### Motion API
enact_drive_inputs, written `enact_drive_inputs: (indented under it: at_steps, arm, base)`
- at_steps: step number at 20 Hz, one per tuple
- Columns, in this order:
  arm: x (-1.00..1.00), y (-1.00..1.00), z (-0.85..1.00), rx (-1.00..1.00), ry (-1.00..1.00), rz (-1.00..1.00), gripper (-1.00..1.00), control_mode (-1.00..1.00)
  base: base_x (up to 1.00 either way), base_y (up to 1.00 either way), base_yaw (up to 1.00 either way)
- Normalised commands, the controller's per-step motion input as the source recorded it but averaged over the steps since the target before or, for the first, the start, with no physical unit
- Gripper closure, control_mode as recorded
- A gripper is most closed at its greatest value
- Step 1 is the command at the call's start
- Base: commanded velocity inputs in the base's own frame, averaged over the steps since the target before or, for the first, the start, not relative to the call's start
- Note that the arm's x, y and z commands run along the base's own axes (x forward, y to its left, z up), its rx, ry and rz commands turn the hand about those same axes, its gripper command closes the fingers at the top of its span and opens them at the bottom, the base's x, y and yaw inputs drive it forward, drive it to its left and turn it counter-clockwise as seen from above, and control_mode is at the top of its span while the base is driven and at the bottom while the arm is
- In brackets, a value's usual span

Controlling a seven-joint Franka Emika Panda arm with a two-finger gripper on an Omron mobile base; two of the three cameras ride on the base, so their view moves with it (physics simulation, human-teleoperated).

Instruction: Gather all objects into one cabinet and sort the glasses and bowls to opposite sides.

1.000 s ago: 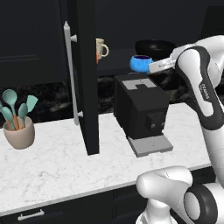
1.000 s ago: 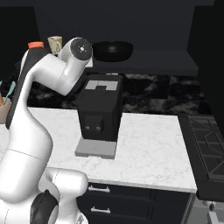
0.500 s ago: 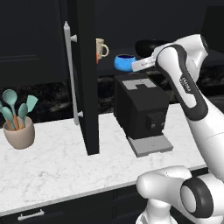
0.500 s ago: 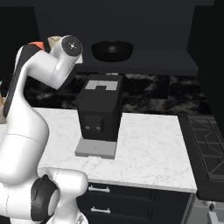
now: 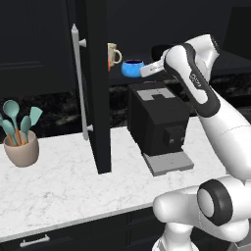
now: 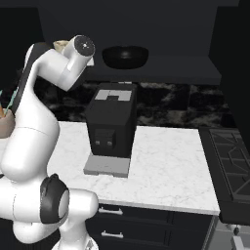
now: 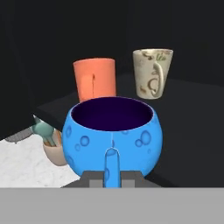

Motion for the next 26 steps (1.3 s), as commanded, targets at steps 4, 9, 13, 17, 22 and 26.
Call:
enact_drive_inputs:
  at_steps: [4,9,13,17,22,26]
  arm:
    - [0.13,0.27,0.00,-0.07,0.00,0.01,1.00,-1.00]
    - [0.03,0.12,-0.12,-0.04,-0.02,0.00,1.00,-1.00]
    - [0.03,0.00,-0.20,0.00,-0.05,0.00,1.00,-1.00]
    - [0.13,0.01,-0.18,0.00,-0.04,0.00,1.00,-1.00]
    - [0.27,0.13,-0.05,0.00,-0.01,0.00,1.00,-1.00]
    - [0.26,0.09,0.00,0.00,0.00,0.00,1.00,-1.00]
  base:
    - [0.00,0.00,0.00]
    - [0.00,0.00,0.00]
    - [0.00,0.00,0.00]
    - [0.00,0.00,0.00]
    - [0.00,0.00,0.00]
    - [0.00,0.00,0.00]
